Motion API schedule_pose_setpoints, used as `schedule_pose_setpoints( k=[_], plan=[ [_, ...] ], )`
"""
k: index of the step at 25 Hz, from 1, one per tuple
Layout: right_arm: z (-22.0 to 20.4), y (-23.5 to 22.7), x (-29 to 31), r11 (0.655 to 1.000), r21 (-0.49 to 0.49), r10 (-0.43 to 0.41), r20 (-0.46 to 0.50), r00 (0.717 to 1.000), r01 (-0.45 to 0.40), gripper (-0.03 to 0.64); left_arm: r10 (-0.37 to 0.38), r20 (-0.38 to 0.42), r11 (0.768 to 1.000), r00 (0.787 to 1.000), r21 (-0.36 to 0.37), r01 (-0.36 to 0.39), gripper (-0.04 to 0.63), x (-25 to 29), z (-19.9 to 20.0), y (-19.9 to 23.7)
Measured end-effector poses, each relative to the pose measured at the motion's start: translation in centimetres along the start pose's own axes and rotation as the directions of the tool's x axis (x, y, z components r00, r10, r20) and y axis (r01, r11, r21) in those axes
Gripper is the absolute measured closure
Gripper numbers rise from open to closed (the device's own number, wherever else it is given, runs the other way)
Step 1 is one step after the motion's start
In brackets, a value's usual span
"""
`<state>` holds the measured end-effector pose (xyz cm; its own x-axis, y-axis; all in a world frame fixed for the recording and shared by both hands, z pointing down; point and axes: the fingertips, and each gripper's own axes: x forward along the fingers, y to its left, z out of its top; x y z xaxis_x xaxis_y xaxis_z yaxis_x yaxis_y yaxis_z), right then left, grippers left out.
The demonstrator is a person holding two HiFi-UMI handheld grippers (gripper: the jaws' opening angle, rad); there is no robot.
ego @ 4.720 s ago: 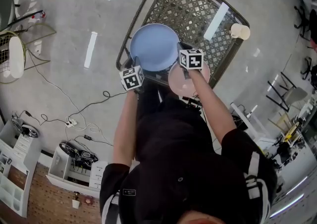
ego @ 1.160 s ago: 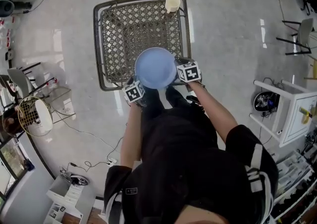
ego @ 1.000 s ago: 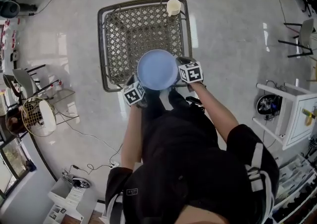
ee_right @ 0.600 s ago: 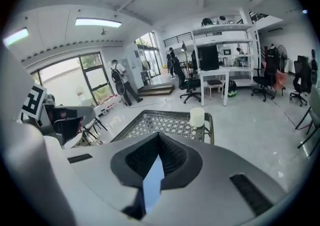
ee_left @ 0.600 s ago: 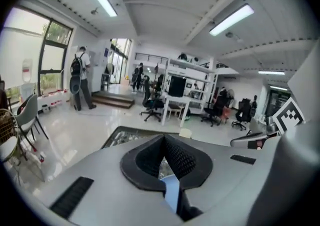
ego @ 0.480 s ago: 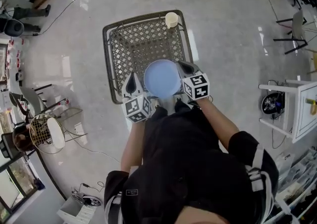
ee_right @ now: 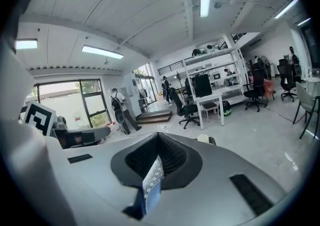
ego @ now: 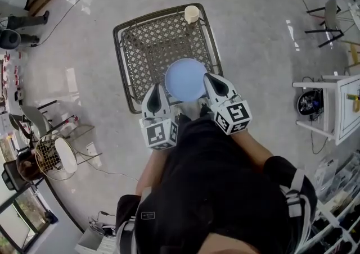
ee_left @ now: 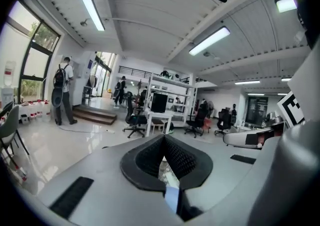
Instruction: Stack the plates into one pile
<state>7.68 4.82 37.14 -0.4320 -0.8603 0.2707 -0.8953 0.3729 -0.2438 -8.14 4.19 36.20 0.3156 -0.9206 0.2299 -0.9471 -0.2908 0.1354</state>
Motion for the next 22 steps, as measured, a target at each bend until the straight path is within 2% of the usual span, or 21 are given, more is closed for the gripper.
schedule_pose_setpoints(
  k=[8, 22],
  plan=[
    [0.2, 0.4, -0.4, 1.000, -0.014, -0.020, 0.003, 1.000, 0.020, 0.607, -0.010, 0.041, 1.000, 0.999, 0.002, 0.010, 0.580, 0.1, 0.5, 0.7],
    [0.2, 0.6, -0.4, 1.000, -0.015, -0.022, 0.019, 1.000, 0.023, 0.607, -0.026, 0.009, 1.000, 1.000, 0.009, 0.026, 0.580, -0.1, -0.6, 0.6]
  ],
)
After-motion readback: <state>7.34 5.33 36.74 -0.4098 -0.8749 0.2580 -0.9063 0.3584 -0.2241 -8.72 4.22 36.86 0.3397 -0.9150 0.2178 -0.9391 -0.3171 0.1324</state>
